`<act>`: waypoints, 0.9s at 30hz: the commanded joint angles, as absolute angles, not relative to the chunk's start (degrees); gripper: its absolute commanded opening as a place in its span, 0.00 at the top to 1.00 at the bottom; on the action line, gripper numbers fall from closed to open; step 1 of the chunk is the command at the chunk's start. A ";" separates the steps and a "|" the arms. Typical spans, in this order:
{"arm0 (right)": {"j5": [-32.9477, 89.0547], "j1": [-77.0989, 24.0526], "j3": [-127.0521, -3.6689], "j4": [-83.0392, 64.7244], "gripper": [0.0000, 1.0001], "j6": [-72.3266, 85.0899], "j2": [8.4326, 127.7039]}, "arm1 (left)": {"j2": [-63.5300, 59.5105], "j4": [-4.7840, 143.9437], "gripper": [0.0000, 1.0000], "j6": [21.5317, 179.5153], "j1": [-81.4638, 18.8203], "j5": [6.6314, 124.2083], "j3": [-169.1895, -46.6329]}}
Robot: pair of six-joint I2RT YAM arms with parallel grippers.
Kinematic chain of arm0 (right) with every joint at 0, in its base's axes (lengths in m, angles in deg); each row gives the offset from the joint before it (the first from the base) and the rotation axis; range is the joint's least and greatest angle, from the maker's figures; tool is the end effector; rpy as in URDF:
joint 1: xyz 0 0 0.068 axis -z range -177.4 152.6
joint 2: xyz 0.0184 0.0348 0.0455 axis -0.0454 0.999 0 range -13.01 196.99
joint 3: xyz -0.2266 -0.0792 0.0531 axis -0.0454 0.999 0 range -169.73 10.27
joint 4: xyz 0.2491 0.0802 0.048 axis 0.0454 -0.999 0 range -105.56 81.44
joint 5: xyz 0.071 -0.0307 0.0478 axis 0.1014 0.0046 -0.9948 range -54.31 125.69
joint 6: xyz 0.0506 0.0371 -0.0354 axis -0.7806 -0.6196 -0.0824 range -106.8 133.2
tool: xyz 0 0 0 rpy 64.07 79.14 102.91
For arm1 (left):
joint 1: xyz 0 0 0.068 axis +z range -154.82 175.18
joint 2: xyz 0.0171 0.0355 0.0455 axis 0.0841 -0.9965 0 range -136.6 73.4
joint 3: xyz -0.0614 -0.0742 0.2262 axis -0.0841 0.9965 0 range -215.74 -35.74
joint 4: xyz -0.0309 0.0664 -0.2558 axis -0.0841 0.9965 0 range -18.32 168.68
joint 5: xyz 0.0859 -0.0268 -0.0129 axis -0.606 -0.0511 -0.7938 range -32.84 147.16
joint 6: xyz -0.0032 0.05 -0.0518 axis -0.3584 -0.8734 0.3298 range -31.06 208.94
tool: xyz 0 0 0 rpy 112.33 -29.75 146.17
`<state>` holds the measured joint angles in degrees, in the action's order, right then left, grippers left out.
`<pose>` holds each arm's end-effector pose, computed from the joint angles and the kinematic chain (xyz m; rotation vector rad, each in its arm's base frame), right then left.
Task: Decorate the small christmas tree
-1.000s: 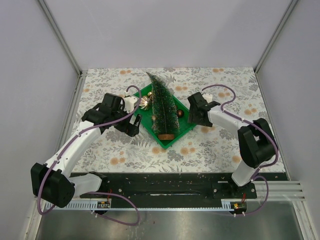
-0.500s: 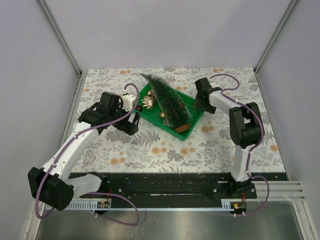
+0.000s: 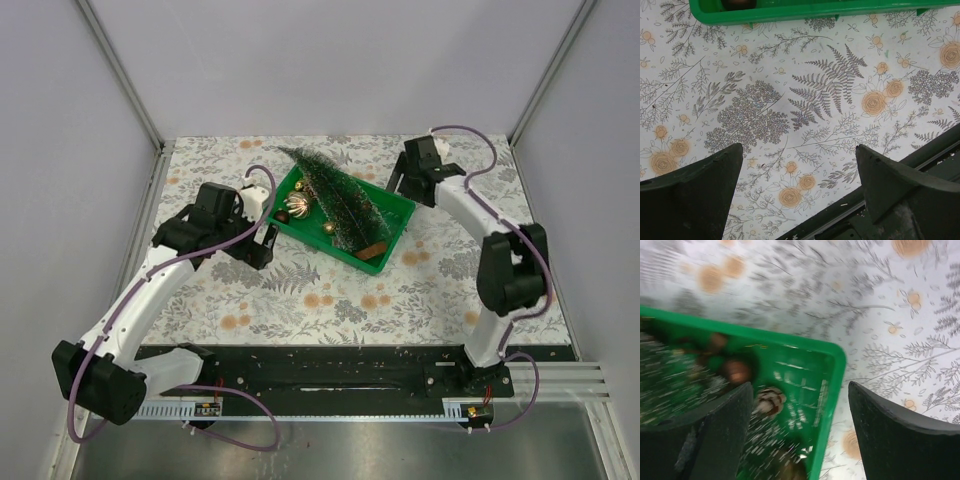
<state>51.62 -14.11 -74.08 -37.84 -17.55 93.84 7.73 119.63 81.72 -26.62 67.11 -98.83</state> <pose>0.4102 0.1061 0.1960 0.4128 2.3920 0.0276 0.2371 -0.1059 0.2748 0.6910 2.3628 -0.3246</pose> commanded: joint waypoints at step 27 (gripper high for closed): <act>31.83 -26.58 -89.83 -35.98 0.38 4.50 99.92 | 11.26 119.93 0.01 80.68 -26.79 63.84 -100.43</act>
